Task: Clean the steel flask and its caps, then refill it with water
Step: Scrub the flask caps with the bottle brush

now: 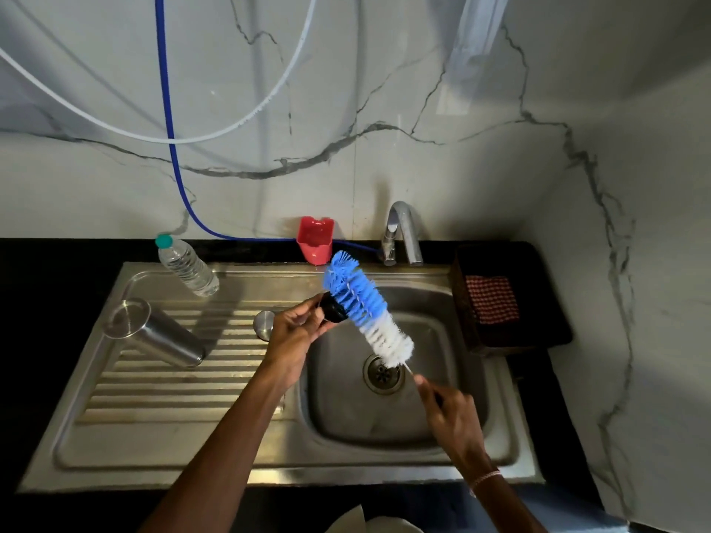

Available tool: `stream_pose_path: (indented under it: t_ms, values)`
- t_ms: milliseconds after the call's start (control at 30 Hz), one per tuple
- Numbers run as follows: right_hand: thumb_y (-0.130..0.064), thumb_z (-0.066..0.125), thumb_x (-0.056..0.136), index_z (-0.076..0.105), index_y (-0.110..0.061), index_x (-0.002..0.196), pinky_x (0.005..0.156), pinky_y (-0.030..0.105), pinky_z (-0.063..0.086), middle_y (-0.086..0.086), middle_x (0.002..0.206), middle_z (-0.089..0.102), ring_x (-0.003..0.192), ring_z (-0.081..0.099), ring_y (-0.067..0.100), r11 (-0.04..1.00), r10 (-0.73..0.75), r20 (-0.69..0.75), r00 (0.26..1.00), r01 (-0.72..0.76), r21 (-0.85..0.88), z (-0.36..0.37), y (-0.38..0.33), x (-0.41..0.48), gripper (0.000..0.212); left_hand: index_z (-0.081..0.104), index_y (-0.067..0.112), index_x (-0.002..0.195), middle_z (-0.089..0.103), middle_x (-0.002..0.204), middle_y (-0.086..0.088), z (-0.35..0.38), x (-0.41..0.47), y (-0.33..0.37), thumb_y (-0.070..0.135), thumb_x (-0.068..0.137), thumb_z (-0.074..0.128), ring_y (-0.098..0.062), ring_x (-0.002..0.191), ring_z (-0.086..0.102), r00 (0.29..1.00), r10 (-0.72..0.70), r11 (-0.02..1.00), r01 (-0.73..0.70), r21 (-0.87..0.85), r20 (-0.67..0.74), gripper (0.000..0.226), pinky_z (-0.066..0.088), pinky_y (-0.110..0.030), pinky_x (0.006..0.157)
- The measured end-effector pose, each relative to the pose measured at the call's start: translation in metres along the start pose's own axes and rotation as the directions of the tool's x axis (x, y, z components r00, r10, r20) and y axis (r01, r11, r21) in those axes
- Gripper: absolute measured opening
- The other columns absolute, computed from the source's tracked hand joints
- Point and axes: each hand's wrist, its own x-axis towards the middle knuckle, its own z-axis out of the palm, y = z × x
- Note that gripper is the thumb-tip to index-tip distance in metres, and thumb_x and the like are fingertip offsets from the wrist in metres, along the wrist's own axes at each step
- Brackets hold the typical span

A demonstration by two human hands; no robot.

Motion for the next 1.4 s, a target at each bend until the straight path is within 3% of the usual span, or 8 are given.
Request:
stream_pose_path:
  t_ms: [267, 433, 600, 767, 867, 1133, 1300, 1400]
  values:
    - [-0.044, 0.053, 0.100, 0.043, -0.037, 0.054, 0.051, 0.019, 0.025, -0.014, 0.048, 0.038, 0.046, 0.033, 0.005, 0.997, -0.071, -0.004, 0.997, 0.071, -0.010, 0.001, -0.021, 0.022, 0.048, 0.062, 0.003, 0.131, 0.071, 0.126, -0.010, 0.002, -0.005, -0.001, 0.011, 0.088, 0.061, -0.026, 0.124, 0.065, 0.995, -0.012, 1.000, 0.013, -0.018, 0.095, 0.043, 0.053, -0.042, 0.105]
    - [-0.048, 0.052, 0.097, 0.034, -0.029, 0.053, 0.050, 0.024, 0.022, -0.012, 0.049, 0.027, 0.049, 0.026, 0.004, 0.996, -0.034, 0.125, 0.992, 0.023, 0.089, -0.008, -0.007, 0.003, 0.051, 0.076, 0.016, 0.119, 0.072, 0.127, -0.010, -0.007, -0.003, 0.008, 0.045, 0.066, 0.093, -0.024, 0.121, 0.067, 0.992, 0.003, 0.998, 0.004, -0.060, 0.127, 0.062, 0.054, -0.036, 0.103]
    - [-0.047, 0.051, 0.103, 0.032, -0.022, 0.059, 0.054, 0.033, 0.026, -0.013, 0.057, 0.028, 0.056, 0.028, 0.005, 0.992, -0.054, 0.101, 0.993, 0.041, 0.123, 0.000, -0.022, 0.037, 0.054, 0.078, 0.020, 0.117, 0.071, 0.129, -0.005, 0.007, -0.012, 0.003, 0.025, 0.075, 0.079, -0.019, 0.125, 0.064, 0.974, -0.019, 1.000, 0.021, -0.004, 0.227, 0.042, 0.055, -0.031, 0.098]
    - [-0.063, 0.047, 0.095, 0.031, -0.025, 0.057, 0.055, 0.033, 0.023, -0.013, 0.056, 0.028, 0.055, 0.027, 0.005, 0.983, -0.031, 0.191, 0.981, -0.005, 0.184, -0.013, -0.003, 0.014, 0.056, 0.055, -0.003, 0.140, 0.066, 0.136, -0.013, -0.013, -0.003, 0.017, 0.015, 0.082, 0.071, -0.027, 0.130, 0.061, 0.991, 0.030, 0.997, -0.019, -0.079, 0.128, 0.063, 0.050, -0.038, 0.108]
    - [-0.062, 0.046, 0.098, 0.033, -0.024, 0.057, 0.056, 0.038, 0.028, -0.013, 0.056, 0.028, 0.056, 0.029, 0.006, 0.988, -0.031, 0.182, 0.983, 0.003, 0.152, -0.002, -0.008, 0.024, 0.058, 0.069, 0.009, 0.127, 0.071, 0.129, -0.007, -0.006, -0.009, 0.011, -0.002, 0.094, 0.057, -0.021, 0.124, 0.065, 0.985, -0.003, 1.000, 0.004, -0.006, 0.175, 0.037, 0.055, -0.034, 0.101]
    - [-0.036, 0.053, 0.101, 0.042, -0.034, 0.051, 0.054, 0.022, 0.025, -0.015, 0.051, 0.030, 0.052, 0.029, 0.001, 0.992, -0.033, 0.173, 0.984, 0.012, 0.122, -0.015, -0.008, 0.016, 0.052, 0.064, -0.004, 0.129, 0.069, 0.129, -0.018, -0.012, -0.013, 0.024, 0.015, 0.092, 0.060, -0.029, 0.122, 0.066, 0.989, 0.020, 1.000, -0.019, -0.014, 0.143, 0.042, 0.057, -0.039, 0.099]
    - [-0.032, 0.057, 0.101, 0.038, -0.032, 0.050, 0.051, 0.017, 0.022, -0.013, 0.049, 0.028, 0.049, 0.026, 0.001, 0.993, -0.102, 0.178, 0.979, 0.091, 0.069, -0.019, -0.021, 0.032, 0.054, 0.083, 0.011, 0.092, 0.078, 0.107, -0.010, -0.007, -0.021, 0.030, 0.009, 0.090, 0.060, -0.023, 0.100, 0.075, 0.940, -0.206, 0.975, 0.173, 0.140, 0.273, 0.024, 0.062, -0.032, 0.080]
    - [-0.032, 0.057, 0.102, 0.033, -0.030, 0.053, 0.051, 0.023, 0.022, -0.012, 0.051, 0.026, 0.049, 0.024, 0.002, 0.979, -0.203, 0.164, 0.965, 0.199, 0.040, -0.020, -0.033, 0.046, 0.054, 0.082, 0.009, 0.074, 0.079, 0.089, -0.009, -0.008, -0.017, 0.034, -0.005, 0.097, 0.053, -0.023, 0.085, 0.074, 0.935, -0.265, 0.956, 0.224, 0.188, 0.235, 0.039, 0.064, -0.032, 0.071]
